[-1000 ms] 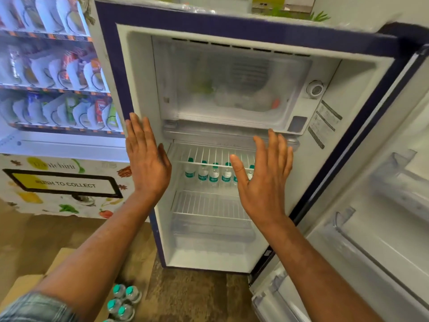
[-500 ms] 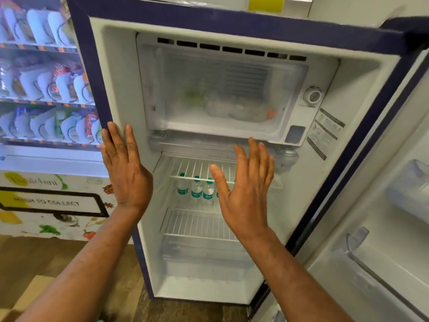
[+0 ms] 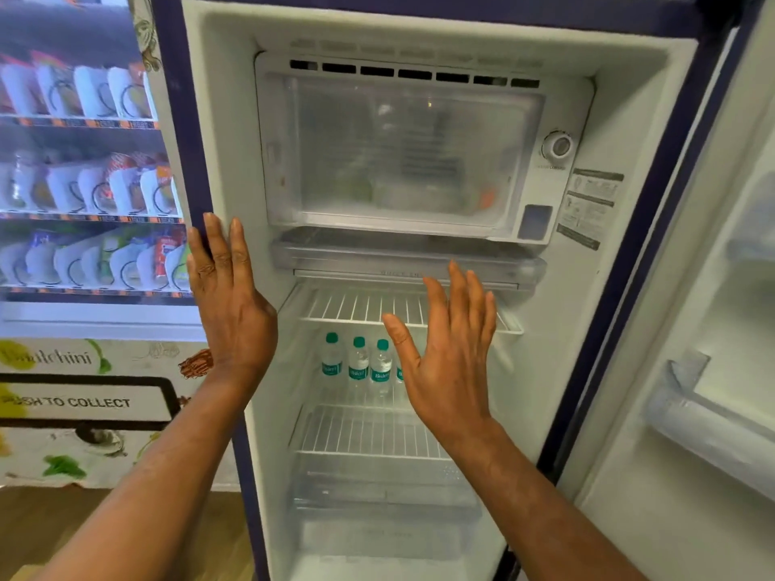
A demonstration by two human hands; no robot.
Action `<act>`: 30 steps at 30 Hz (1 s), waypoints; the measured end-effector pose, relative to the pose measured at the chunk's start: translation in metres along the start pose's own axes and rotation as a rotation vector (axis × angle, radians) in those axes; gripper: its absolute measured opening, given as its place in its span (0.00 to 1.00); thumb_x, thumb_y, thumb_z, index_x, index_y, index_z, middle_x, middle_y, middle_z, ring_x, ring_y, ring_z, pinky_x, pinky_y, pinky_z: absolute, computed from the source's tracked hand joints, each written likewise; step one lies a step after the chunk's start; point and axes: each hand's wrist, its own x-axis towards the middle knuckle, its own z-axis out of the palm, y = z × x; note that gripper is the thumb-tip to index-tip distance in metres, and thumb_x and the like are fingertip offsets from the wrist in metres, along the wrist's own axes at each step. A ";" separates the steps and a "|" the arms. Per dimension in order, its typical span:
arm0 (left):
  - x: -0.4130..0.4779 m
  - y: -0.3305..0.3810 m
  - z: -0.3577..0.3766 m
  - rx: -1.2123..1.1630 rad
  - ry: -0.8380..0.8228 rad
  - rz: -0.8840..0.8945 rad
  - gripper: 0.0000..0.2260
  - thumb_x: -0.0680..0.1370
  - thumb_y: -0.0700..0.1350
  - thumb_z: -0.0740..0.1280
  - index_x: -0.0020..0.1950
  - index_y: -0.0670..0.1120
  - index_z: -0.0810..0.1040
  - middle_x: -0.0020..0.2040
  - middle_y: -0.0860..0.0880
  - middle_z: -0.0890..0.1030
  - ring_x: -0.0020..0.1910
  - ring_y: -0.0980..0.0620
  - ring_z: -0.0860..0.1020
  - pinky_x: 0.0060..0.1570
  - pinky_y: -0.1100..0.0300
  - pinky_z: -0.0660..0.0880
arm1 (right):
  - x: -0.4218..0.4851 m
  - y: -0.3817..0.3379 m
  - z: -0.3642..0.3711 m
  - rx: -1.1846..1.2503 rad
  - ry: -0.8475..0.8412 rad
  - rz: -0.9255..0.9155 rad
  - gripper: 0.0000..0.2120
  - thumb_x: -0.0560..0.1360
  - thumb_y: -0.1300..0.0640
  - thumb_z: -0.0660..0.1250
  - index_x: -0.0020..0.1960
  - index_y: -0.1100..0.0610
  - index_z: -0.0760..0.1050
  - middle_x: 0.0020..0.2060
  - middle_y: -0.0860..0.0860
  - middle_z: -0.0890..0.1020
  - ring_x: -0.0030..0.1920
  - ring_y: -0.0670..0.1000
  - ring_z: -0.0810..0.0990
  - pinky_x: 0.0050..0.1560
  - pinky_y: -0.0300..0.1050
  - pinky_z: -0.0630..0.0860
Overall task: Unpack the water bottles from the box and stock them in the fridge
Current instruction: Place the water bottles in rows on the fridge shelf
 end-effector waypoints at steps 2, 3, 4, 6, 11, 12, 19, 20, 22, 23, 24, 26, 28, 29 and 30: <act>-0.009 -0.005 0.004 -0.006 0.009 0.010 0.39 0.73 0.26 0.53 0.85 0.41 0.51 0.85 0.39 0.49 0.83 0.35 0.46 0.82 0.49 0.40 | -0.010 0.003 0.006 0.003 0.012 -0.004 0.32 0.80 0.35 0.53 0.76 0.55 0.63 0.79 0.54 0.56 0.80 0.54 0.47 0.77 0.61 0.47; -0.013 -0.008 0.006 -0.007 0.017 0.015 0.39 0.73 0.25 0.53 0.85 0.41 0.51 0.85 0.39 0.49 0.83 0.35 0.46 0.82 0.49 0.39 | -0.015 0.005 0.009 0.001 0.020 -0.009 0.32 0.80 0.35 0.53 0.76 0.55 0.64 0.79 0.54 0.56 0.80 0.54 0.47 0.77 0.61 0.47; -0.017 -0.010 0.008 -0.005 0.027 0.022 0.39 0.74 0.25 0.54 0.85 0.41 0.51 0.85 0.39 0.49 0.83 0.35 0.46 0.82 0.49 0.39 | -0.020 0.007 0.012 -0.004 0.030 -0.013 0.32 0.81 0.35 0.53 0.75 0.55 0.64 0.79 0.54 0.56 0.80 0.54 0.47 0.77 0.61 0.47; -0.025 -0.016 0.014 0.000 0.044 0.041 0.38 0.75 0.25 0.54 0.85 0.41 0.51 0.85 0.39 0.49 0.83 0.34 0.46 0.82 0.47 0.40 | -0.030 0.013 0.019 -0.017 0.046 -0.019 0.31 0.81 0.35 0.53 0.75 0.56 0.65 0.79 0.54 0.56 0.80 0.54 0.47 0.77 0.61 0.48; -0.040 -0.030 0.026 -0.023 0.065 0.061 0.38 0.77 0.26 0.55 0.85 0.43 0.50 0.85 0.40 0.48 0.83 0.35 0.46 0.82 0.42 0.46 | -0.046 0.021 0.039 -0.011 0.066 -0.014 0.31 0.81 0.35 0.52 0.75 0.55 0.64 0.79 0.53 0.55 0.80 0.53 0.46 0.78 0.60 0.47; -0.041 -0.031 0.028 -0.031 0.072 0.063 0.37 0.78 0.26 0.55 0.85 0.44 0.50 0.85 0.40 0.49 0.83 0.35 0.46 0.82 0.41 0.47 | -0.049 0.021 0.044 -0.011 0.067 -0.013 0.31 0.81 0.35 0.52 0.75 0.54 0.64 0.79 0.53 0.55 0.80 0.53 0.46 0.78 0.59 0.47; -0.042 -0.043 0.036 -0.062 0.103 0.094 0.32 0.81 0.28 0.55 0.84 0.41 0.54 0.85 0.39 0.51 0.84 0.36 0.48 0.82 0.41 0.49 | -0.057 0.013 0.087 0.009 0.022 -0.005 0.31 0.80 0.36 0.56 0.76 0.54 0.63 0.79 0.53 0.55 0.80 0.53 0.46 0.78 0.58 0.46; -0.042 -0.044 0.037 -0.071 0.105 0.095 0.30 0.82 0.29 0.55 0.84 0.41 0.55 0.85 0.39 0.52 0.84 0.37 0.47 0.82 0.42 0.48 | -0.057 0.011 0.092 0.020 0.018 -0.005 0.31 0.80 0.37 0.57 0.76 0.54 0.63 0.79 0.52 0.55 0.80 0.53 0.46 0.78 0.58 0.46; -0.041 -0.044 0.038 -0.095 0.115 0.096 0.28 0.83 0.31 0.56 0.84 0.41 0.57 0.84 0.40 0.53 0.84 0.39 0.46 0.82 0.42 0.50 | -0.054 0.010 0.100 0.037 0.002 0.007 0.31 0.80 0.37 0.58 0.76 0.53 0.63 0.79 0.51 0.54 0.80 0.52 0.45 0.78 0.58 0.46; -0.041 -0.044 0.039 -0.107 0.119 0.099 0.27 0.84 0.32 0.56 0.84 0.41 0.58 0.84 0.40 0.53 0.84 0.39 0.47 0.82 0.40 0.51 | -0.052 0.009 0.104 0.037 -0.013 0.017 0.31 0.80 0.36 0.58 0.76 0.52 0.62 0.80 0.51 0.53 0.80 0.52 0.45 0.78 0.58 0.46; -0.041 -0.044 0.039 -0.120 0.121 0.102 0.27 0.84 0.32 0.57 0.83 0.41 0.59 0.84 0.40 0.54 0.84 0.39 0.47 0.81 0.39 0.53 | -0.051 0.010 0.107 0.032 -0.028 0.026 0.31 0.80 0.36 0.57 0.77 0.51 0.62 0.80 0.50 0.53 0.80 0.52 0.45 0.78 0.58 0.46; -0.040 -0.044 0.038 -0.141 0.129 0.104 0.26 0.84 0.32 0.58 0.83 0.41 0.60 0.84 0.40 0.54 0.84 0.39 0.48 0.81 0.38 0.54 | -0.047 0.010 0.112 0.023 -0.041 0.031 0.31 0.80 0.35 0.56 0.77 0.51 0.62 0.80 0.49 0.53 0.80 0.52 0.45 0.78 0.58 0.45; -0.034 -0.043 0.036 -0.157 0.140 0.104 0.26 0.84 0.32 0.60 0.82 0.41 0.62 0.84 0.40 0.55 0.83 0.38 0.49 0.80 0.38 0.55 | -0.042 0.009 0.116 0.008 -0.041 0.028 0.31 0.80 0.35 0.56 0.76 0.51 0.62 0.80 0.50 0.53 0.80 0.52 0.45 0.78 0.58 0.46; -0.029 -0.043 0.036 -0.161 0.146 0.107 0.25 0.84 0.32 0.61 0.82 0.41 0.63 0.84 0.40 0.55 0.83 0.37 0.50 0.80 0.38 0.55 | -0.040 0.010 0.118 -0.002 -0.042 0.027 0.31 0.80 0.35 0.55 0.76 0.51 0.63 0.80 0.50 0.53 0.80 0.52 0.46 0.78 0.58 0.46; -0.025 -0.043 0.035 -0.161 0.153 0.113 0.25 0.84 0.32 0.62 0.81 0.41 0.65 0.83 0.40 0.55 0.83 0.36 0.51 0.80 0.38 0.56 | -0.038 0.010 0.119 -0.011 -0.045 0.028 0.32 0.80 0.34 0.54 0.76 0.52 0.62 0.80 0.50 0.53 0.80 0.52 0.46 0.78 0.58 0.46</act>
